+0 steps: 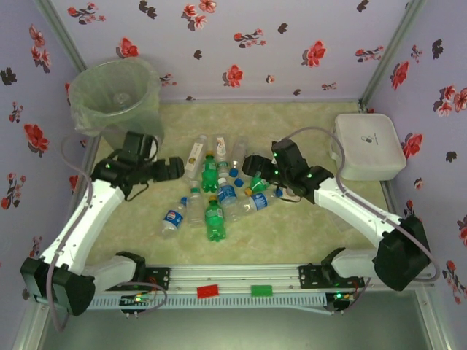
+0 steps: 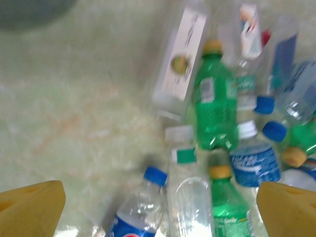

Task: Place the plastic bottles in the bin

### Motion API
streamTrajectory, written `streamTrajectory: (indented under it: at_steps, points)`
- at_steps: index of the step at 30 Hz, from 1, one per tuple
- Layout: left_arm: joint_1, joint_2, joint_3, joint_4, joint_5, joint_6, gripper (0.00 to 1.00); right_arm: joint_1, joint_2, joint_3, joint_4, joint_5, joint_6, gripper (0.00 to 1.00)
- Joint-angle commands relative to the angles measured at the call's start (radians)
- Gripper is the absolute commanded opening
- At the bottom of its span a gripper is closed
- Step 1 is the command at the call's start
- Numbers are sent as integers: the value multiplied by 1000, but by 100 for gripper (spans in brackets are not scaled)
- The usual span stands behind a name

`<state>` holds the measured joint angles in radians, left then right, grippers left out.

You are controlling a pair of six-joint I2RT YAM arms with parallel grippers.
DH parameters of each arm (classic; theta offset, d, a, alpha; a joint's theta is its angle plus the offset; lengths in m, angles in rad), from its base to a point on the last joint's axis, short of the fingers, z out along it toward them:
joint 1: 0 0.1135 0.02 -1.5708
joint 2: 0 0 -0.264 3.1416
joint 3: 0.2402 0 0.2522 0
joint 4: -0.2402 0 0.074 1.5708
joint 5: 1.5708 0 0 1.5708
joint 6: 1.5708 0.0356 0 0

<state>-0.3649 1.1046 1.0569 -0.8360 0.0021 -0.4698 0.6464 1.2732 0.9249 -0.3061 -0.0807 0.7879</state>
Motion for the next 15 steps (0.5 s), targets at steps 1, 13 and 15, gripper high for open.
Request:
streamTrajectory:
  at_steps: [1, 13, 15]
  points:
    - [-29, -56, -110, 19, -7, -107, 100, 16, -14, -28, -9, 43, 29, 99]
    - [-130, -117, -355, 30, -60, -216, 100, 22, 7, -99, 84, 58, 43, 100]
    - [-142, -118, -367, 18, -70, -224, 100, 22, 9, -101, 85, 58, 43, 100]
